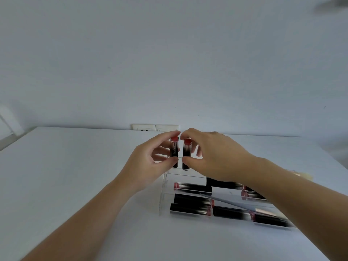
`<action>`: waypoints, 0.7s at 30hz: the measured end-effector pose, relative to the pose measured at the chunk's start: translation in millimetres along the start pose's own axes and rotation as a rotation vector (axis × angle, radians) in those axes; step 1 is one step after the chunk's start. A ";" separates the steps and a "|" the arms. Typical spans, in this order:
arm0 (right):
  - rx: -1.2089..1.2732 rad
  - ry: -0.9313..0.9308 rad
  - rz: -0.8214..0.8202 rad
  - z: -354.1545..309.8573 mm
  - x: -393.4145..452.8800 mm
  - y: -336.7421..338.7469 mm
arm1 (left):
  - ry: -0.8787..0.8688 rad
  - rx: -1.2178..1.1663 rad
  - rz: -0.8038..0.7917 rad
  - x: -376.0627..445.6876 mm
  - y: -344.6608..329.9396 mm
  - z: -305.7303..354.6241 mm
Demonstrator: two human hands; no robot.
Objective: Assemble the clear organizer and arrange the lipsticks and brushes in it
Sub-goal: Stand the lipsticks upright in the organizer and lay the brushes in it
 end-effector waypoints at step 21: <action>0.300 -0.027 0.036 -3.6 0.0 -7.6 | 0.028 0.005 -0.014 -2.2 0.7 2.3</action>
Point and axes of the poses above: each hand's wrist, its own x-axis towards the middle knuckle, its own y-axis out of the back of the hand, z = x × y, the point moved 7 cm from there along x, towards the middle knuckle, and after that the axes turned 4 degrees about z, right-handed, at the moved point
